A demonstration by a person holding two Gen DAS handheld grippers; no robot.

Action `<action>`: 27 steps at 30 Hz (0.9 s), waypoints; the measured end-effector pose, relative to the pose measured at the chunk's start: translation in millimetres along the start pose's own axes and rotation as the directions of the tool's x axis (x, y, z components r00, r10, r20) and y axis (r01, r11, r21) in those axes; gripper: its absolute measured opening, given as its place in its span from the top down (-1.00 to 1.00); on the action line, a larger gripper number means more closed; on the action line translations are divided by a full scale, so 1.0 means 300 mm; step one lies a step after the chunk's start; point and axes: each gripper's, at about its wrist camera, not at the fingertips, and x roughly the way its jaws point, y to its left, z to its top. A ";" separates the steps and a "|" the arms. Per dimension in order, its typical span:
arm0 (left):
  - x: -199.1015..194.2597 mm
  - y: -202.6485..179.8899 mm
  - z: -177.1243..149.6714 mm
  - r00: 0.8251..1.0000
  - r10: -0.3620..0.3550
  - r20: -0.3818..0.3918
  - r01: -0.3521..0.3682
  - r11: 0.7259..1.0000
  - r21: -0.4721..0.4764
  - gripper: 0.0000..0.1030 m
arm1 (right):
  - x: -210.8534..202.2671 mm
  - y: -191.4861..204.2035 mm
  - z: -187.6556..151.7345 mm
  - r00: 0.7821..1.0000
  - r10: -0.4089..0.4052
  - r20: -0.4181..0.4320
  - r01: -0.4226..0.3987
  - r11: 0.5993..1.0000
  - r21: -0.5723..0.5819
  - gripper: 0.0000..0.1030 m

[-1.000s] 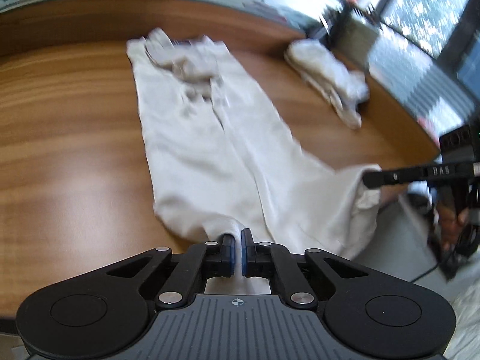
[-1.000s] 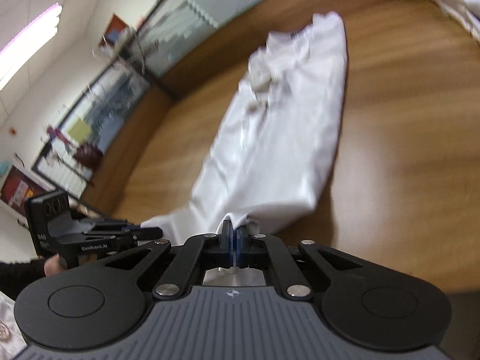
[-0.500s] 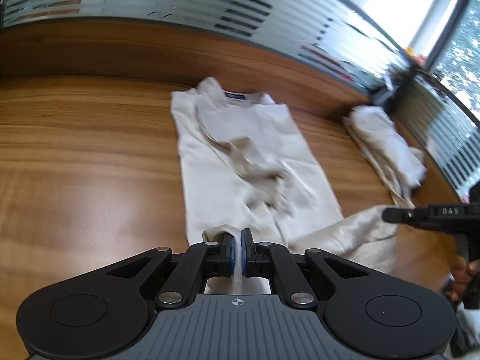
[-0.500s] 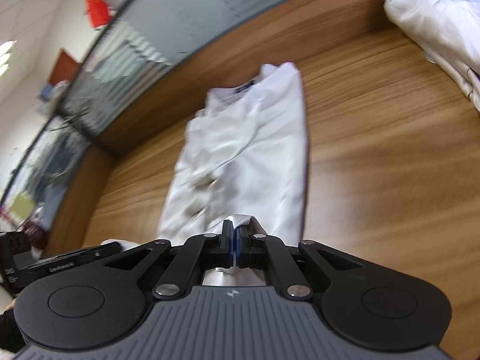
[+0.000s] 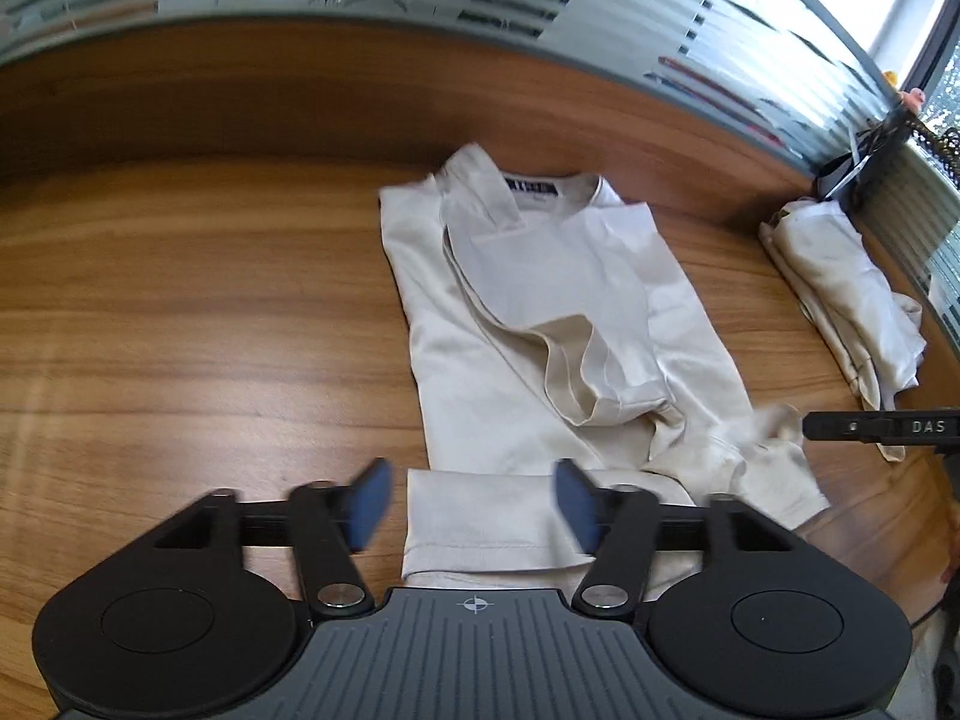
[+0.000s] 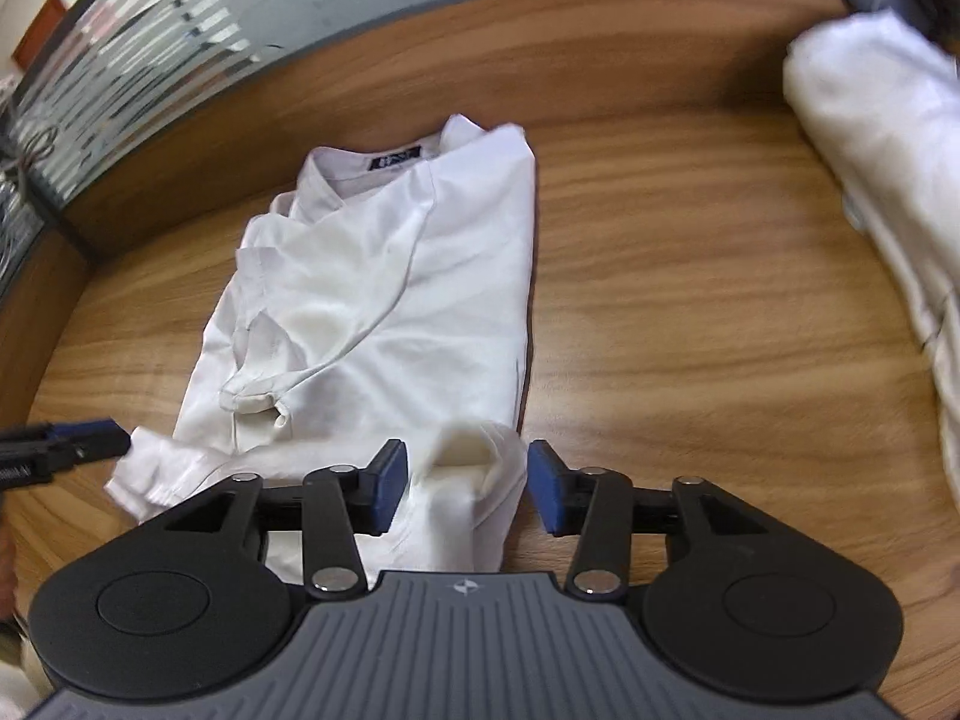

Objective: Fold clothes
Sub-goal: 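Fold the hem up toward the collar with both grippers and release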

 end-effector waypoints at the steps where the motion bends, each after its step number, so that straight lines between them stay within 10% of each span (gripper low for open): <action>1: -0.020 -0.003 -0.003 1.000 0.002 0.004 -0.002 1.000 0.005 -0.40 | -0.018 0.007 -0.002 1.000 -0.004 0.001 0.005 1.000 -0.022 -0.13; 10: -0.079 -0.121 -0.122 0.992 0.059 -0.109 -0.037 0.981 0.191 -0.39 | -0.086 0.106 -0.113 0.995 0.019 -0.098 -0.038 0.979 -0.200 -0.27; 14: -0.054 -0.161 -0.170 0.971 0.065 -0.229 -0.011 0.974 0.227 -0.08 | -0.073 0.153 -0.172 0.987 0.023 -0.158 -0.059 0.972 -0.227 -0.27; 27: 0.117 -0.227 -0.098 0.907 0.026 -0.421 0.099 0.957 0.273 0.00 | 0.025 0.231 -0.227 0.970 -0.014 -0.243 -0.037 0.979 -0.202 -0.56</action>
